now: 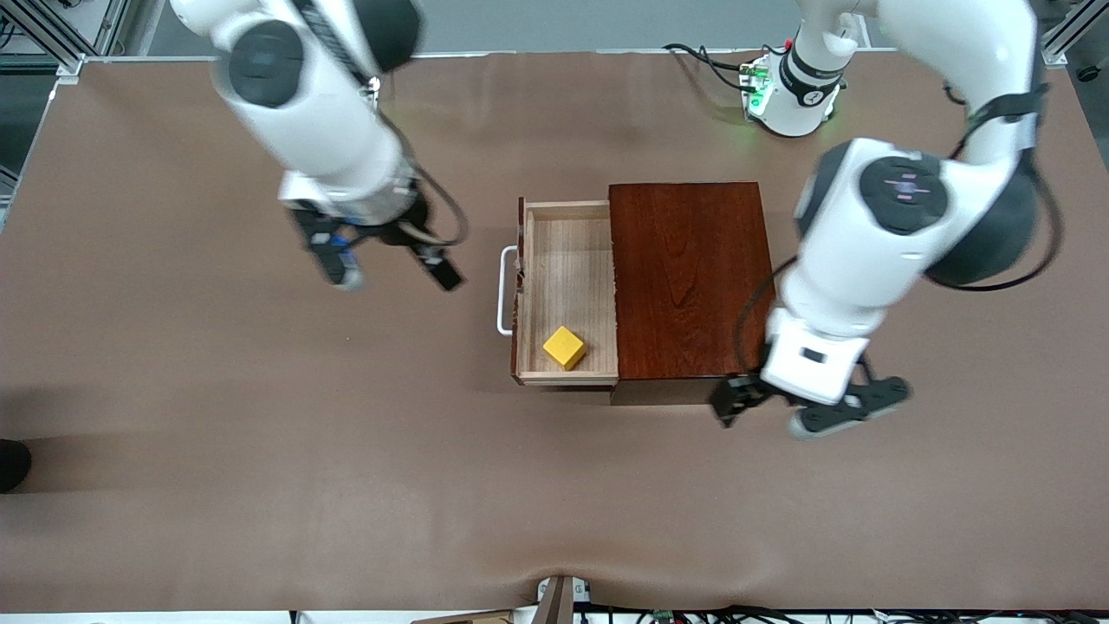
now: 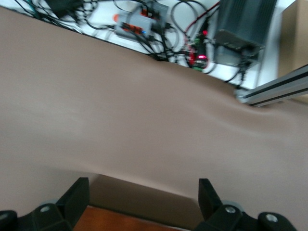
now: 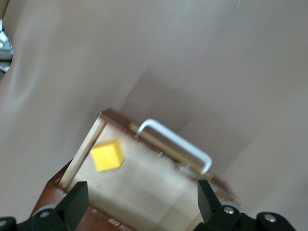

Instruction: Open drawer, take yellow block, close drawer

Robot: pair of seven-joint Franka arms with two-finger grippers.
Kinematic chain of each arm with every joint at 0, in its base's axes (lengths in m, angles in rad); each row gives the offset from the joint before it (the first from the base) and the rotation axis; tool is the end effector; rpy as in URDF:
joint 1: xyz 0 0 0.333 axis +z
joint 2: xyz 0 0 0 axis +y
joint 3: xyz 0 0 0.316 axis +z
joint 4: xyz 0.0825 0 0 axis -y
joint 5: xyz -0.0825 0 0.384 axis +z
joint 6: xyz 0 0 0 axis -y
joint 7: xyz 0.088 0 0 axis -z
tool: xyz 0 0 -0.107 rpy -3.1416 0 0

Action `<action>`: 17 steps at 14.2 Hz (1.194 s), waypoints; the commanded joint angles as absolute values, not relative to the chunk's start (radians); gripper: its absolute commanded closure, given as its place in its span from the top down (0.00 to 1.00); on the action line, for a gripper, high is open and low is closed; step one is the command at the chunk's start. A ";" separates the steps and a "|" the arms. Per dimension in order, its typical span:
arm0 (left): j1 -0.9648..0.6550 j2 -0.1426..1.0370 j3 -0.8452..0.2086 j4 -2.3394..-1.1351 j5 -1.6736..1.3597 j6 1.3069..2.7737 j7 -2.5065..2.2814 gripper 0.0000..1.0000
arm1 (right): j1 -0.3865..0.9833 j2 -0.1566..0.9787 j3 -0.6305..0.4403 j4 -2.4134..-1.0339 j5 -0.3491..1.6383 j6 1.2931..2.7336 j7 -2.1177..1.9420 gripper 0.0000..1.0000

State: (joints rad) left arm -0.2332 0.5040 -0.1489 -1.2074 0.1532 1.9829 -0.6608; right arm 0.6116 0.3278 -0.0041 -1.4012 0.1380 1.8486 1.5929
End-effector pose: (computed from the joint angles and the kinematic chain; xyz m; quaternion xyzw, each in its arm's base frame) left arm 0.6898 -0.2379 0.5212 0.9810 0.1308 0.1389 0.0343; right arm 0.5456 0.3930 0.5316 -0.8704 0.4841 0.0324 0.0834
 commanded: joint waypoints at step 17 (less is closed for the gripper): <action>0.051 0.261 -0.158 -1.407 0.032 1.712 -0.032 1.00 | 0.739 0.706 -0.029 -1.319 0.103 2.319 1.684 1.00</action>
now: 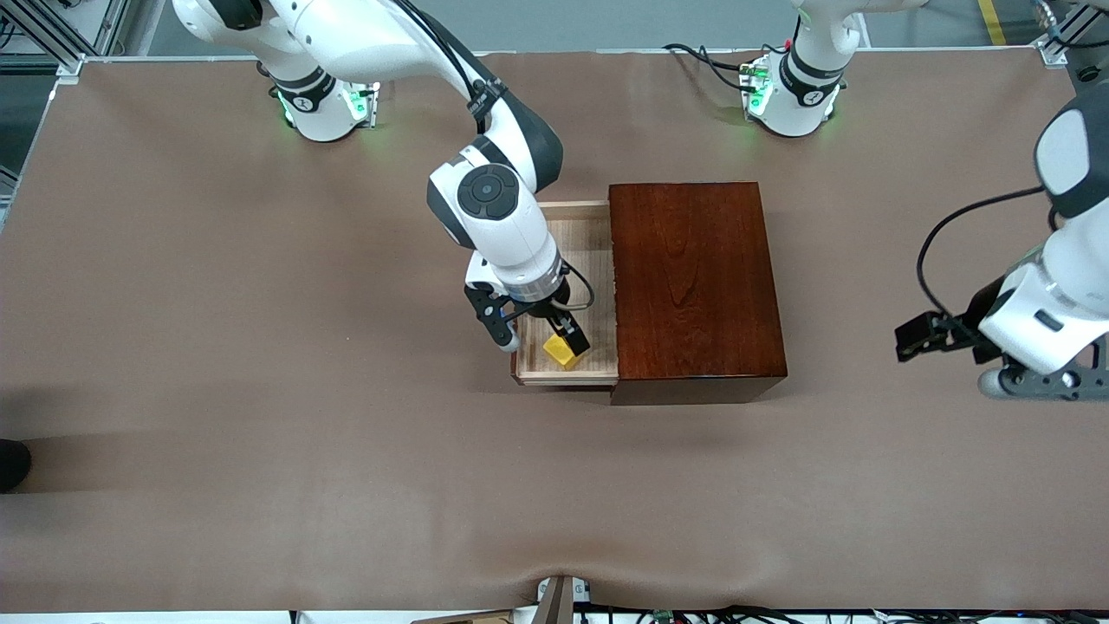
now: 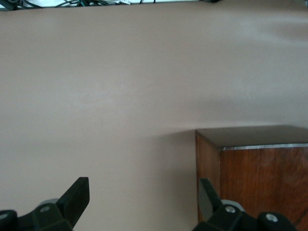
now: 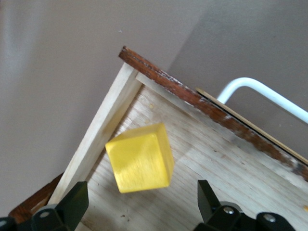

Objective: Open drawer, take yellow block, close drawer
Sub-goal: 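Lower the right gripper into the drawer and grasp the yellow cube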

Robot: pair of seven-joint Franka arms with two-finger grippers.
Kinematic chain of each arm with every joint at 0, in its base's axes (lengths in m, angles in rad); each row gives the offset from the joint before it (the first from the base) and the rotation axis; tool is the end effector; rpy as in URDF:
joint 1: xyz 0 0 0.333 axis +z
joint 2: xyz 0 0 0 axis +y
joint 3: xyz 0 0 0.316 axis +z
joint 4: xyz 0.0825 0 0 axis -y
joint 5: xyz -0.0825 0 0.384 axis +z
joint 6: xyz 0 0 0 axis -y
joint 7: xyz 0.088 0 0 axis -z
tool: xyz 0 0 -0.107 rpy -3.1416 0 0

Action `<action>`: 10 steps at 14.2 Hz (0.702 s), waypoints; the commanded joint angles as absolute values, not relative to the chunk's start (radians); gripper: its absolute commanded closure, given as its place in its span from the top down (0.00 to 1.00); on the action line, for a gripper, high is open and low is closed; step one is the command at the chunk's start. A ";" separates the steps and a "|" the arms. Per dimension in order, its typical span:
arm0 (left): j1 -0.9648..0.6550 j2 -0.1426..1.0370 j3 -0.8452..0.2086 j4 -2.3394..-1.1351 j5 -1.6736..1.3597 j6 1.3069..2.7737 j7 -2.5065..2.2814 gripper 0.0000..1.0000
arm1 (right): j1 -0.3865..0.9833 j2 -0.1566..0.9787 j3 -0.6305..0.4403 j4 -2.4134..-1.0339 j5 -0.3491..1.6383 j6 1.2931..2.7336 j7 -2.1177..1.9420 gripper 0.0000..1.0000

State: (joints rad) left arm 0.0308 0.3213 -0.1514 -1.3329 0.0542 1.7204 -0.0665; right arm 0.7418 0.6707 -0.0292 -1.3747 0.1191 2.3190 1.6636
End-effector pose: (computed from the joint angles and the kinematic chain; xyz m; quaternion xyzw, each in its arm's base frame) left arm 0.6593 -0.0589 0.5580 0.9991 -0.0255 0.0350 0.0000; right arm 0.5658 0.4984 0.3482 -0.8660 0.4794 -0.0137 0.1416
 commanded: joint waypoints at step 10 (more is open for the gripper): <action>-0.091 0.066 -0.039 -1.455 0.028 1.572 -0.055 1.00 | 0.732 0.747 -0.028 -1.313 0.045 2.319 1.674 1.00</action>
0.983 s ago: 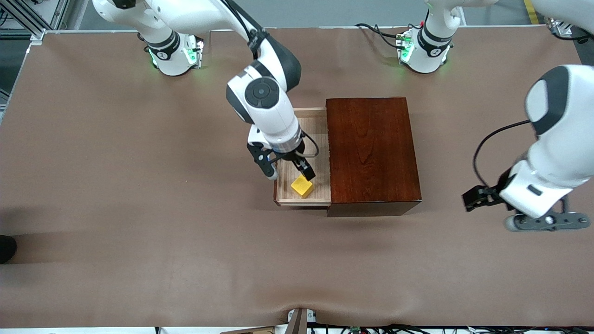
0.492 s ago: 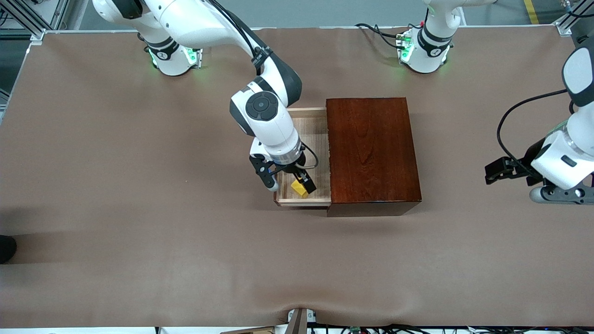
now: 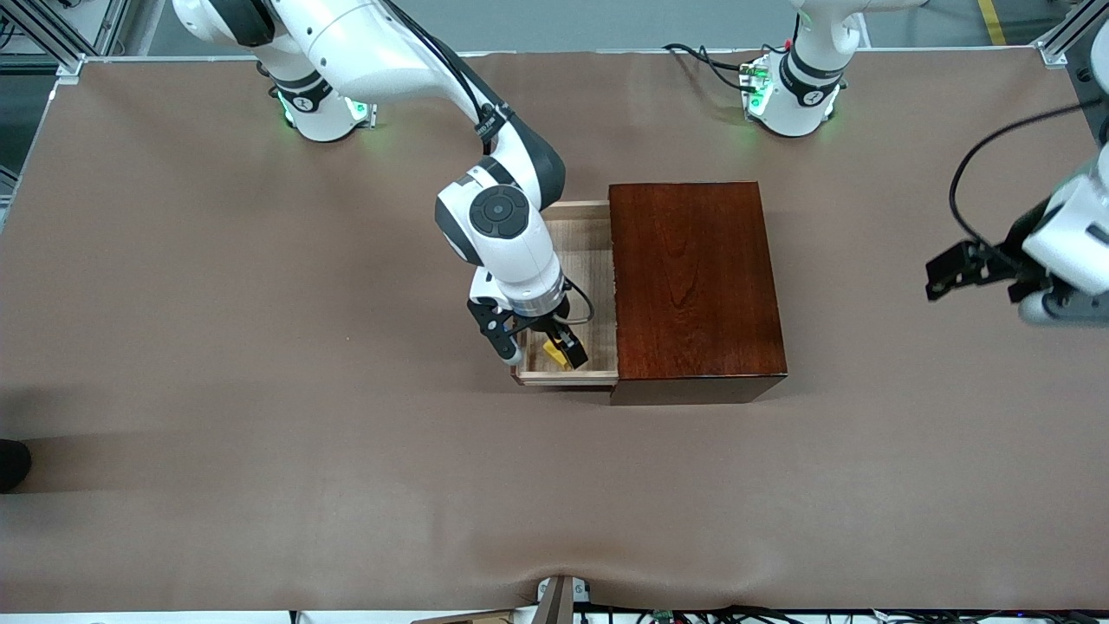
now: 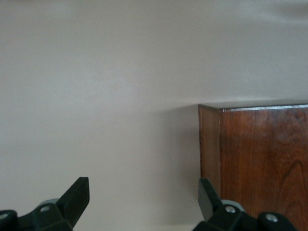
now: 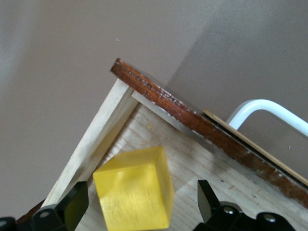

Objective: Open drawer, take yellow block, close drawer
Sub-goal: 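Lower the right gripper into the drawer and grasp the yellow cube, then lift the cube out with the right gripper while the left gripper reaches the drawer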

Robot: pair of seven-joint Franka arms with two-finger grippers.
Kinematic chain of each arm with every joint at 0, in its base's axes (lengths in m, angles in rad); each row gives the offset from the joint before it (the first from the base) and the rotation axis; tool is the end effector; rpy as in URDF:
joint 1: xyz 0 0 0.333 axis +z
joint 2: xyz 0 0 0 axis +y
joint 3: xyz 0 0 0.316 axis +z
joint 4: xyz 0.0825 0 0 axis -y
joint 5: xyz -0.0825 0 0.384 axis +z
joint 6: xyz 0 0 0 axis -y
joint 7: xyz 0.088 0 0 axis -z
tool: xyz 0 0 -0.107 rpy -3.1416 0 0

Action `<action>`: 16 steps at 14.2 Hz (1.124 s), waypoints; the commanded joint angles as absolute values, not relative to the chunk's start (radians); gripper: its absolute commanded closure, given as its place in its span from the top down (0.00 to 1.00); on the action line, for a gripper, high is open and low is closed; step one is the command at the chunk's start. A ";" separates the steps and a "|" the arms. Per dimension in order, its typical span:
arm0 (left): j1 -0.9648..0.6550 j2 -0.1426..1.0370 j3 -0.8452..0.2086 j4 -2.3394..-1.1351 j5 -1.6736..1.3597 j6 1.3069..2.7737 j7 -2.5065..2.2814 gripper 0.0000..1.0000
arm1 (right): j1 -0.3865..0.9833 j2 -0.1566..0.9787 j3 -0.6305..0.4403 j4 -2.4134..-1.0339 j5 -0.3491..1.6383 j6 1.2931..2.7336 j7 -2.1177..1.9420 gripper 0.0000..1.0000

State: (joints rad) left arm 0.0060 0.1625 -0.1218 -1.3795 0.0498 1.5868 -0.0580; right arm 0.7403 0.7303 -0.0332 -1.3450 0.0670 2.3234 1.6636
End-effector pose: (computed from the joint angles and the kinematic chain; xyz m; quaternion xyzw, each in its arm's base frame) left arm 0.6037 -0.0582 0.6227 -0.9992 0.0277 -0.0242 0.0130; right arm 0.5729 0.4992 0.3181 -0.8742 0.4691 -0.0312 0.1211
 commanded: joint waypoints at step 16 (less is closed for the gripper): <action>-0.052 -0.071 -0.014 -1.621 -0.041 1.582 -0.067 1.00 | 0.644 0.553 -0.023 -1.083 0.161 1.642 1.488 0.20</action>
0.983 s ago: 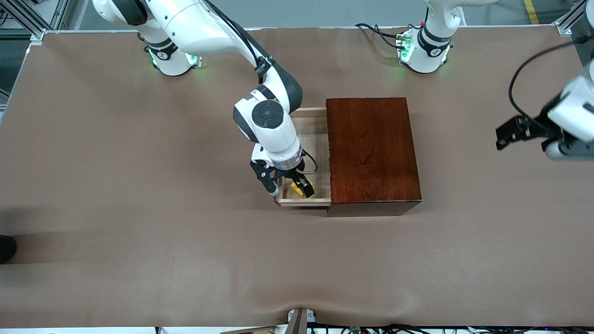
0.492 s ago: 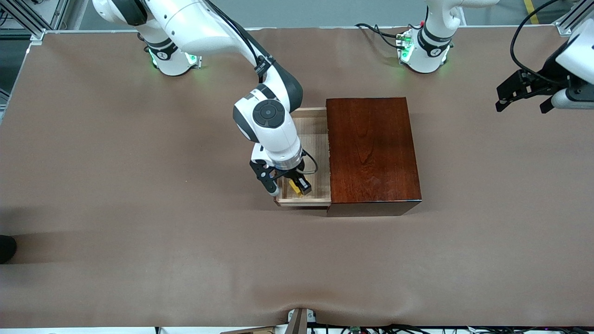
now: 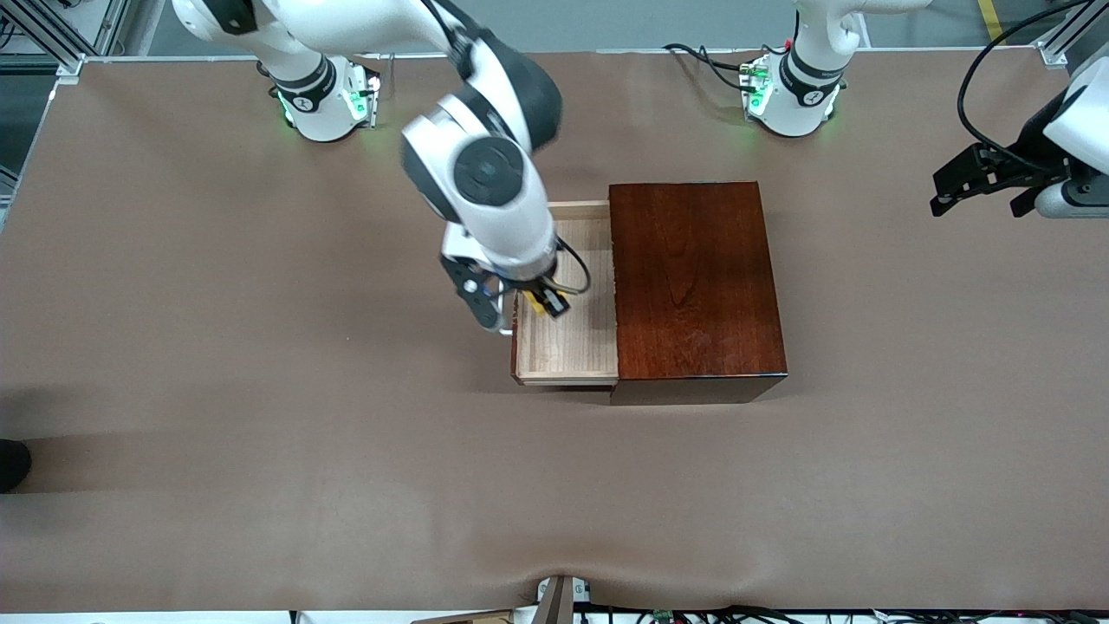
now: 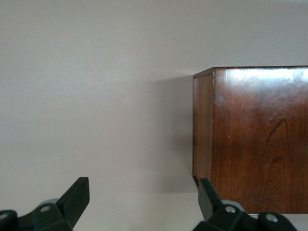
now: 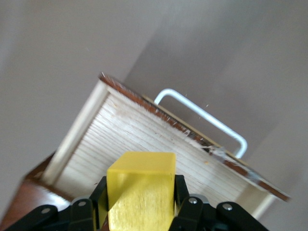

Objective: Open drawer, take yellow block, close drawer
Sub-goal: 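Lift the cube out with the right gripper while the left gripper reaches the drawer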

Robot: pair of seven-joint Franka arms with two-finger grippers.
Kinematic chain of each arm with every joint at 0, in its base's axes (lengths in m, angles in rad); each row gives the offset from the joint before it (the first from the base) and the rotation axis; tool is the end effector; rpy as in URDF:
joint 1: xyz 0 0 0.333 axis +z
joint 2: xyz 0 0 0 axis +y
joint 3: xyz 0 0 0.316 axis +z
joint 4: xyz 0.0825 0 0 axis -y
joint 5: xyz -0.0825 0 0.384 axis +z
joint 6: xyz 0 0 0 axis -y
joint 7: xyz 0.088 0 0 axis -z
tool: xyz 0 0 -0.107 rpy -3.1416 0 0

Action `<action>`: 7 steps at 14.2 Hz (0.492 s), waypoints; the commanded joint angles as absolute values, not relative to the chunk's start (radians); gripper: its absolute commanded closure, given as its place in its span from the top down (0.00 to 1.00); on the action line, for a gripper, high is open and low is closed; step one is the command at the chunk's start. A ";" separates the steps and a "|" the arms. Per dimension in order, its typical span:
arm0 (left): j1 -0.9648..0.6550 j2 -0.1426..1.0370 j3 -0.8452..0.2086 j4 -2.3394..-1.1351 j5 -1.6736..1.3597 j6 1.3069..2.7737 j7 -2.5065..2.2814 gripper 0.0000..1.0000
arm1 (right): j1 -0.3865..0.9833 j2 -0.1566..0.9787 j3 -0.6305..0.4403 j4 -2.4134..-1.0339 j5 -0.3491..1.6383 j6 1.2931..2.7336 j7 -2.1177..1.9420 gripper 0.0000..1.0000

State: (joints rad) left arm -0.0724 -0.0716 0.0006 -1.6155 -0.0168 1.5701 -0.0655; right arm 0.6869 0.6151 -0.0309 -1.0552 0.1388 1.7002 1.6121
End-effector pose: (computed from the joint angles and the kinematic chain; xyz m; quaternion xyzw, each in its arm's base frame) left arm 0.5306 -0.0400 0.6422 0.9999 -0.0033 0.0125 0.0093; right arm 0.5672 0.4618 0.4839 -0.8839 0.4636 0.0481 0.0389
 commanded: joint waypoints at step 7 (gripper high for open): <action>-0.141 0.101 -0.121 -1.508 -0.048 1.582 -0.491 1.00 | 0.320 0.404 -0.029 -1.297 0.111 1.577 0.699 0.20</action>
